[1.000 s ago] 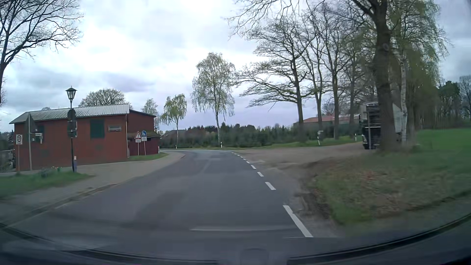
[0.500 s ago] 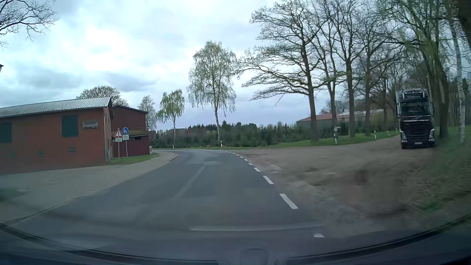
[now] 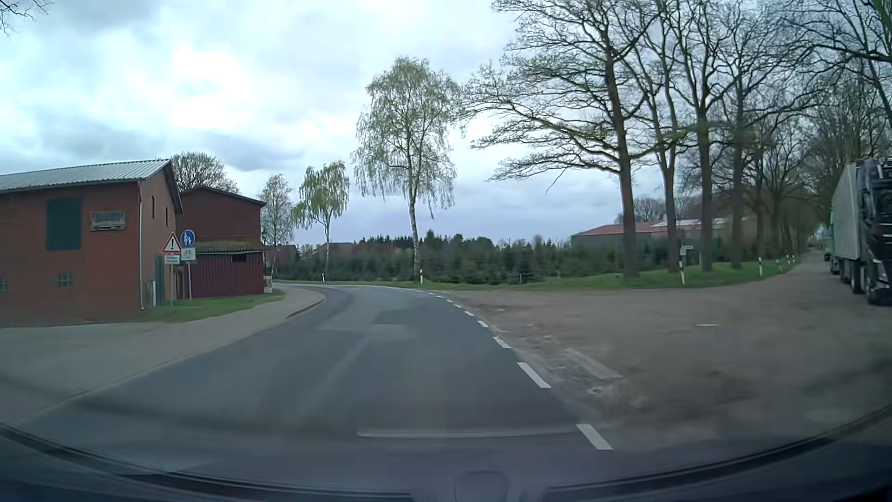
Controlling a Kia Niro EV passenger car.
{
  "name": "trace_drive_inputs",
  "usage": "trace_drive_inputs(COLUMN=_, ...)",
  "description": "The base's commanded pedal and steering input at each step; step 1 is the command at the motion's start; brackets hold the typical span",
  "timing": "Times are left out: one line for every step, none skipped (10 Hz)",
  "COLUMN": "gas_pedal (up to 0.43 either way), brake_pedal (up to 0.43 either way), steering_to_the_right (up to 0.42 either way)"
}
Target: Follow the waypoints while adhering to traffic rules and regulations
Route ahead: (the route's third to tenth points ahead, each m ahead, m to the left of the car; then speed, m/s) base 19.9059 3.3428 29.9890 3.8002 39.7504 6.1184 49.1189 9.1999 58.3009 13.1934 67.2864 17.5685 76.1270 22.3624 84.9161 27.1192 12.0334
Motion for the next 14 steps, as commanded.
trace_drive_inputs(gas_pedal=0.020, brake_pedal=0.000, steering_to_the_right=-0.018)
trace_drive_inputs(gas_pedal=0.020, brake_pedal=0.000, steering_to_the_right=-0.019)
trace_drive_inputs(gas_pedal=0.020, brake_pedal=0.000, steering_to_the_right=-0.020)
trace_drive_inputs(gas_pedal=0.020, brake_pedal=0.000, steering_to_the_right=-0.020)
trace_drive_inputs(gas_pedal=0.020, brake_pedal=0.000, steering_to_the_right=-0.020)
trace_drive_inputs(gas_pedal=0.020, brake_pedal=0.000, steering_to_the_right=-0.020)
trace_drive_inputs(gas_pedal=0.020, brake_pedal=0.000, steering_to_the_right=-0.020)
trace_drive_inputs(gas_pedal=0.020, brake_pedal=0.000, steering_to_the_right=-0.020)
trace_drive_inputs(gas_pedal=0.020, brake_pedal=0.000, steering_to_the_right=-0.021)
trace_drive_inputs(gas_pedal=0.028, brake_pedal=0.000, steering_to_the_right=-0.021)
trace_drive_inputs(gas_pedal=0.028, brake_pedal=0.000, steering_to_the_right=-0.021)
trace_drive_inputs(gas_pedal=0.028, brake_pedal=0.000, steering_to_the_right=-0.022)
trace_drive_inputs(gas_pedal=0.028, brake_pedal=0.000, steering_to_the_right=-0.024)
trace_drive_inputs(gas_pedal=0.028, brake_pedal=0.000, steering_to_the_right=-0.028)
